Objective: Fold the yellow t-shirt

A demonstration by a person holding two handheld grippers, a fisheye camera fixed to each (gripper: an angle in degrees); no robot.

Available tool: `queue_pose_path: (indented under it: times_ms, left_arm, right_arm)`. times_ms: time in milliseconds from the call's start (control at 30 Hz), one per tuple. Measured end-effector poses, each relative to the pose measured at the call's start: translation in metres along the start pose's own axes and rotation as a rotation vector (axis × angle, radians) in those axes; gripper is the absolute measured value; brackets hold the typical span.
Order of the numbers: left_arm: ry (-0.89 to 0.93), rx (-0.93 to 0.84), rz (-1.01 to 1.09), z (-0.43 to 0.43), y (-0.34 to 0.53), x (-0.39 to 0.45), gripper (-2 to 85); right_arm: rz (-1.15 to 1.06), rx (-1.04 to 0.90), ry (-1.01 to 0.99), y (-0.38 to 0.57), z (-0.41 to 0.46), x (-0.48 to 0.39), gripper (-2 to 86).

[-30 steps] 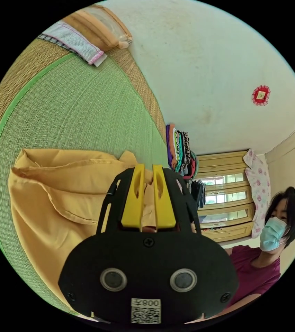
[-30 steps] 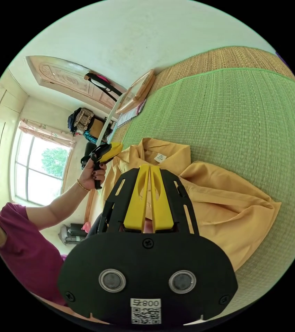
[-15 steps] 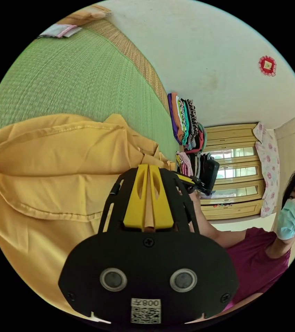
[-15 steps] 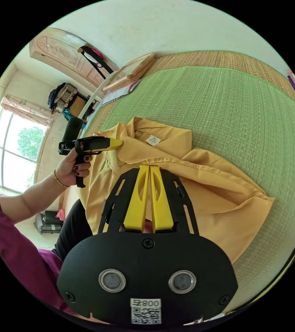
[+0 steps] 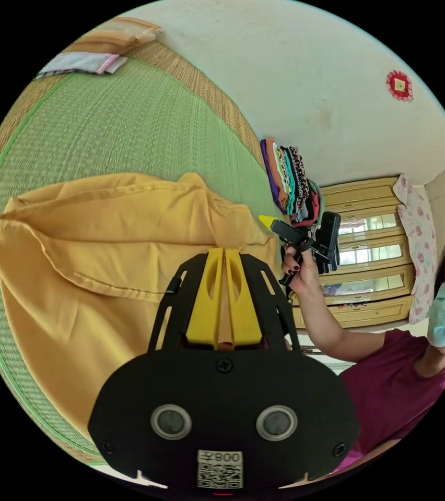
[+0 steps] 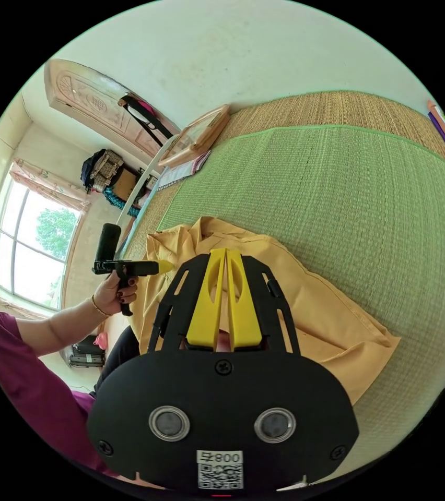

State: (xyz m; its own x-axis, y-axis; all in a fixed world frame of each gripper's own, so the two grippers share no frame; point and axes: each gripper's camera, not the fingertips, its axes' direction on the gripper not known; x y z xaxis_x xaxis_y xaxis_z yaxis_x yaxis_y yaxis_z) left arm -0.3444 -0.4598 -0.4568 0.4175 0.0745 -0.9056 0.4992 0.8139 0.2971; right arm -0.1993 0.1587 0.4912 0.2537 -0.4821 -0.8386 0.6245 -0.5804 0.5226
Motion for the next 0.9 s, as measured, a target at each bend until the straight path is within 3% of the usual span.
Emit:
queue_pose_path:
  times_ms: [200,400,733,900]
  left_arm:
    - [0.002,-0.01,0.061,0.018,-0.027,0.014,0.3]
    - [0.02,0.018,0.12,0.021,-0.056,0.031,0.3]
    - [-0.059,0.03,-0.021,-0.005,-0.005,-0.012,0.3]
    - [-0.045,-0.014,0.055,0.008,-0.023,-0.001,0.4]
  right_arm:
    - [-0.006,0.019,-0.039,0.027,-0.024,-0.001,0.1]
    - [0.018,-0.089,0.021,0.076,-0.025,0.005,0.1]
    - [0.084,-0.123,0.047,0.092,-0.01,0.032,0.2]
    - [0.114,-0.095,0.033,0.091,-0.012,0.046,0.2]
